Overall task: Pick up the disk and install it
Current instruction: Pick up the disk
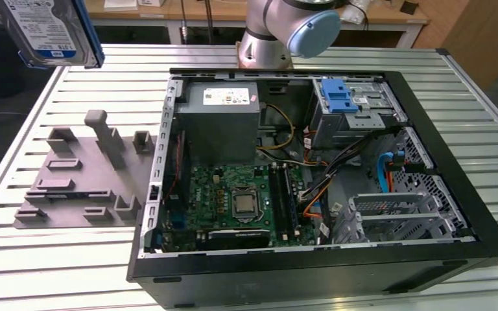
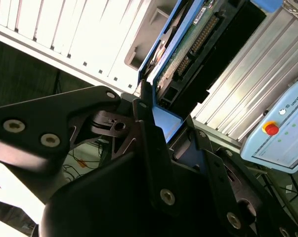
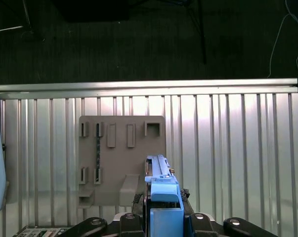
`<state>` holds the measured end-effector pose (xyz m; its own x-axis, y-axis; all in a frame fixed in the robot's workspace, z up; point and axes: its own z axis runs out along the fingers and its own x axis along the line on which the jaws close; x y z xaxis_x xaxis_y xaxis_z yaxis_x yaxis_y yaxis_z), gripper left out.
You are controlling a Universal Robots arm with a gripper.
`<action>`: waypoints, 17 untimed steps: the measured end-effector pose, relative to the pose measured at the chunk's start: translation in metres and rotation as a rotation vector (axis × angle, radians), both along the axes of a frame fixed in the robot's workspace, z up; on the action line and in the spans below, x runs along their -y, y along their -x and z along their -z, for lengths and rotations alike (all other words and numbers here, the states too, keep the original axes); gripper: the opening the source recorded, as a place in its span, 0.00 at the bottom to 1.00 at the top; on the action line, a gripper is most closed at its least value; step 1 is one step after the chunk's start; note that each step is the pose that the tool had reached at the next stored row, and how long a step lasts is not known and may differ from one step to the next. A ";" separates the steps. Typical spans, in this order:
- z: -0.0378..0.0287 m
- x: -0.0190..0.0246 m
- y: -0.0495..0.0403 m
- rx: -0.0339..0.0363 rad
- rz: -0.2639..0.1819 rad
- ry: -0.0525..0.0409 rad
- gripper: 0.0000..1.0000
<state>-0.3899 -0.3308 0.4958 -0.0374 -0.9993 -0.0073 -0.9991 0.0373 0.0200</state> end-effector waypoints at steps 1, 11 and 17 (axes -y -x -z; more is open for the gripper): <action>0.0001 0.0000 -0.0006 0.0001 0.000 0.0000 0.36; 0.0004 0.0002 -0.0067 0.0001 0.000 -0.0001 0.36; 0.0008 0.0031 -0.0083 0.0001 0.000 0.0000 0.36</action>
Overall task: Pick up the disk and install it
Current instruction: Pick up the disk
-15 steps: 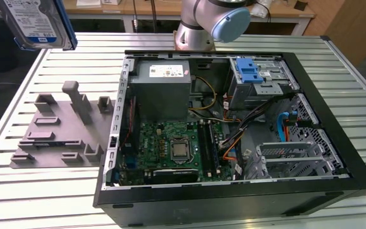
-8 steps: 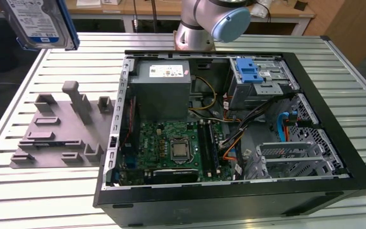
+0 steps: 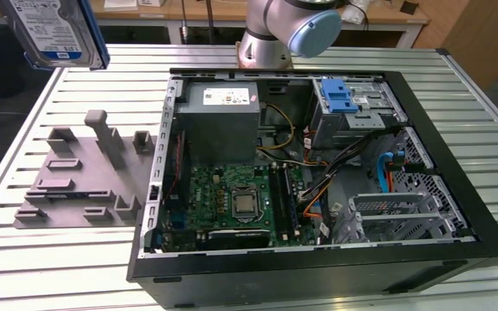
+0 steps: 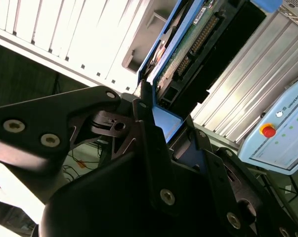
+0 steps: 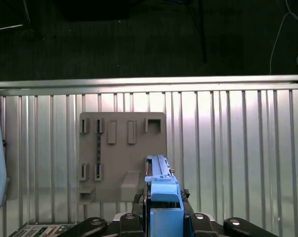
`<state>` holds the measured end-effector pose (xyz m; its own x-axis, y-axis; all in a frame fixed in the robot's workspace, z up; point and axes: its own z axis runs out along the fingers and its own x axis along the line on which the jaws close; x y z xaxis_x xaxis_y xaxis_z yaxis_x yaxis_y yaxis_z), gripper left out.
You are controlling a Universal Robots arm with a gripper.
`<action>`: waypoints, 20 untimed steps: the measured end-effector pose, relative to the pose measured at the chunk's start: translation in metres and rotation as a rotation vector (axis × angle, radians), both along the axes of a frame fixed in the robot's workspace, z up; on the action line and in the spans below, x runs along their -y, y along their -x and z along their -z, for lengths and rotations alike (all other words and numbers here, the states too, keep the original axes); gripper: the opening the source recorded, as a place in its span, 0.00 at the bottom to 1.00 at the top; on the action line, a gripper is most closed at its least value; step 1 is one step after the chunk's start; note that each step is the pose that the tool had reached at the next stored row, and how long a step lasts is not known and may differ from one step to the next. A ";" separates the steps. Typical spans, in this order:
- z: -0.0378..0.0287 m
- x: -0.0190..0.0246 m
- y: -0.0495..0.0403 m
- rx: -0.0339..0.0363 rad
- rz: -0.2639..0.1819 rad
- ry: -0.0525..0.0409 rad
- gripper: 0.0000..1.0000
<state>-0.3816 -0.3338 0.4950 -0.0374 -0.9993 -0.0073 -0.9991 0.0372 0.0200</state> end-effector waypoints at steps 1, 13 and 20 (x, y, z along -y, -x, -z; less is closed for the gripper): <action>0.0000 0.0014 -0.0003 -0.0001 0.000 0.0000 0.36; 0.0009 0.0277 -0.0081 -0.0001 0.000 0.0000 0.36; 0.0010 0.0306 -0.0263 0.0000 0.000 -0.0001 0.36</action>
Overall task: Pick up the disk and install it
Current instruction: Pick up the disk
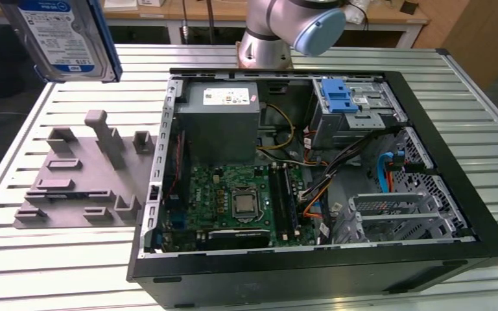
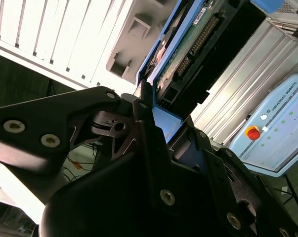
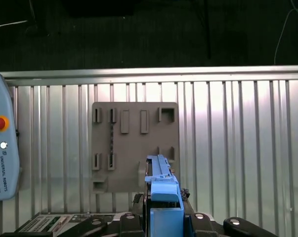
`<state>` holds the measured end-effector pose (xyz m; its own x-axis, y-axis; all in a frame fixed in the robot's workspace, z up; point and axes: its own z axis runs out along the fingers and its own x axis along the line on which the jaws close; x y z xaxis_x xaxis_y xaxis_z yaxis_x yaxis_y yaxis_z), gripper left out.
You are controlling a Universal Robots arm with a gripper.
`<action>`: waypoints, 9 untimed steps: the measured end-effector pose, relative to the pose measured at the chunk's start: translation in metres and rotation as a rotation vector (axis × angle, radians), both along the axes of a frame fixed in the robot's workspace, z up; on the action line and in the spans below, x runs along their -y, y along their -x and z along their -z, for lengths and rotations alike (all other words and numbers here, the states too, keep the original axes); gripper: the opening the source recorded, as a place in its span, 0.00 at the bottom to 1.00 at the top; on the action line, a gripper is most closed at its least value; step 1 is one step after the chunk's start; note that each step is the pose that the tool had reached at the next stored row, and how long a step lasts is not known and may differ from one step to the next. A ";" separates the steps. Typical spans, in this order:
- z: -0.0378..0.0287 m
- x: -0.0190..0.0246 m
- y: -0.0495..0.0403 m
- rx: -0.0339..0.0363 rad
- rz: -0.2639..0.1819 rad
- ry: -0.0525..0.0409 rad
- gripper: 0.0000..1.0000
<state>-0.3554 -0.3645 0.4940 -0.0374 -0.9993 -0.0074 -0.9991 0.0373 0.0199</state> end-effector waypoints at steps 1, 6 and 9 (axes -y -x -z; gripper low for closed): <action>0.0000 0.0007 -0.0023 0.0000 0.000 0.0000 0.36; 0.0000 0.0067 -0.0132 -0.0002 0.000 0.0001 0.36; 0.0002 0.0112 -0.0192 0.0000 0.000 0.0000 0.36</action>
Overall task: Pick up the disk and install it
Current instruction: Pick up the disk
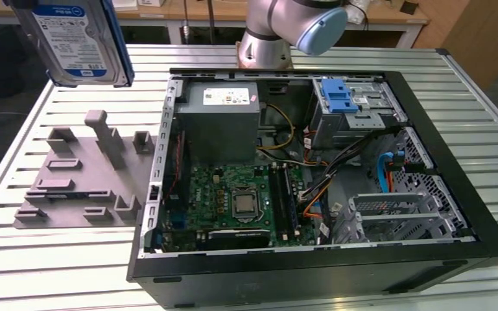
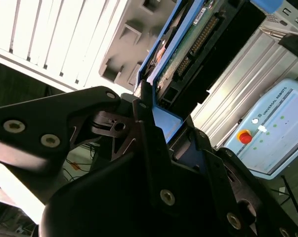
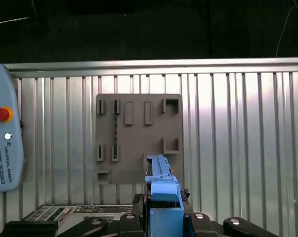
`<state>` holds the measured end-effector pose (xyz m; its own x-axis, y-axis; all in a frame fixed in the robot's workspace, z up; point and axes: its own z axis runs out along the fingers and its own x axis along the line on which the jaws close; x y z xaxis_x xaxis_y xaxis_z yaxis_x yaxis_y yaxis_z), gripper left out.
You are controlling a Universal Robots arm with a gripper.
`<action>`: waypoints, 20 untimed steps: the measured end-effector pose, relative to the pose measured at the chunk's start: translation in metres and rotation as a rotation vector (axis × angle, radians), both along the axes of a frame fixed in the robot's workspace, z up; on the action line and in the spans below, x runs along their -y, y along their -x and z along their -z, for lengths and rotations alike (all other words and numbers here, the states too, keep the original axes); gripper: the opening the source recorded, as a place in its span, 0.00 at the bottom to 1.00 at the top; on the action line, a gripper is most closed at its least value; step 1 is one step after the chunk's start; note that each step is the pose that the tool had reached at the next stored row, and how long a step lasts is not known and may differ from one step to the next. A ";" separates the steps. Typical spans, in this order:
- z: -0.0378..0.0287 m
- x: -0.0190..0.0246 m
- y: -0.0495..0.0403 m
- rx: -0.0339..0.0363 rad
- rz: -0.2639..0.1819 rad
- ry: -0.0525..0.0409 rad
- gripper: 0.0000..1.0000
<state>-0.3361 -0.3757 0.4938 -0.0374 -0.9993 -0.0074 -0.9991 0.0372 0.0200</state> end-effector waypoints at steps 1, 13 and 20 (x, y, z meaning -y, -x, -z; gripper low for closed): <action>0.0001 0.0015 -0.0019 0.0000 0.000 0.0000 0.36; 0.0005 0.0177 -0.0176 0.0000 0.000 0.0000 0.36; 0.0007 0.0282 -0.0270 0.0000 0.000 0.0000 0.36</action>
<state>-0.3092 -0.4039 0.4931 -0.0375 -0.9993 -0.0074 -0.9991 0.0373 0.0200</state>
